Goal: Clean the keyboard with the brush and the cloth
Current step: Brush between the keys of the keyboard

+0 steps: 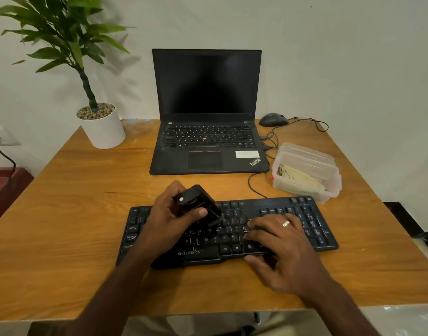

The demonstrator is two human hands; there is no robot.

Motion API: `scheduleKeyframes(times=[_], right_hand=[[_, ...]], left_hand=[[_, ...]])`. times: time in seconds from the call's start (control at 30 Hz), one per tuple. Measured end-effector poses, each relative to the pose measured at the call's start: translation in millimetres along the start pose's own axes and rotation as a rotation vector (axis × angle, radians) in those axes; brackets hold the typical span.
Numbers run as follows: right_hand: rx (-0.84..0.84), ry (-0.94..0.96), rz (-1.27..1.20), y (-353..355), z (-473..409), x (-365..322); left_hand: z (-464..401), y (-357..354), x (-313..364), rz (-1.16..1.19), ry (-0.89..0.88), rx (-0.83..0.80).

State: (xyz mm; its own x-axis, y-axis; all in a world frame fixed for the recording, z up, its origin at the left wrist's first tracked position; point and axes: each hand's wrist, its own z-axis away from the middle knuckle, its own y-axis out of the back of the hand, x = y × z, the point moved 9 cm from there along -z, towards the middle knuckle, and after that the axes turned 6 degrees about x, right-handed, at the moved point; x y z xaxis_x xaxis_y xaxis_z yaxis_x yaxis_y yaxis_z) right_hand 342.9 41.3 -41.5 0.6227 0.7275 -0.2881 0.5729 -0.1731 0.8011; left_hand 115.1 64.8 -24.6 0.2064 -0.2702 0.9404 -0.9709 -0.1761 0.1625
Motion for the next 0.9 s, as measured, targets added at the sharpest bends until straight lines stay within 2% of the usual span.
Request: scheduleKeyframes(times=[0.17, 0.27, 0.37, 0.6, 0.67, 0.8, 0.9], right_hand=[[0.007, -0.002, -0.017, -5.7, 2.3, 6.9], [-0.009, -0.014, -0.005, -6.3, 4.7, 8.1], [-0.021, -0.02, -0.002, -8.2, 5.1, 8.3], [-0.024, -0.017, -0.005, -8.7, 3.6, 8.7], [-0.01, -0.017, -0.012, -7.2, 3.8, 8.2], [-0.012, -0.018, -0.016, -5.7, 4.0, 7.8], [-0.009, -0.013, -0.015, -7.2, 3.3, 7.1]], left_hand=[[-9.0, -50.7, 6.3, -0.089, -0.049, -0.121], [-15.2, -50.1, 14.5, -0.092, -0.102, -0.049], [-16.5, -34.8, 12.2, 0.004, -0.092, -0.013], [-16.3, -69.3, 3.8, -0.051, -0.013, -0.189], [-18.3, -76.4, 6.2, -0.015, -0.014, -0.163], [-23.0, -49.9, 5.5, 0.113, 0.001, 0.018], [-20.3, -44.3, 2.7, 0.089, 0.022, -0.013]])
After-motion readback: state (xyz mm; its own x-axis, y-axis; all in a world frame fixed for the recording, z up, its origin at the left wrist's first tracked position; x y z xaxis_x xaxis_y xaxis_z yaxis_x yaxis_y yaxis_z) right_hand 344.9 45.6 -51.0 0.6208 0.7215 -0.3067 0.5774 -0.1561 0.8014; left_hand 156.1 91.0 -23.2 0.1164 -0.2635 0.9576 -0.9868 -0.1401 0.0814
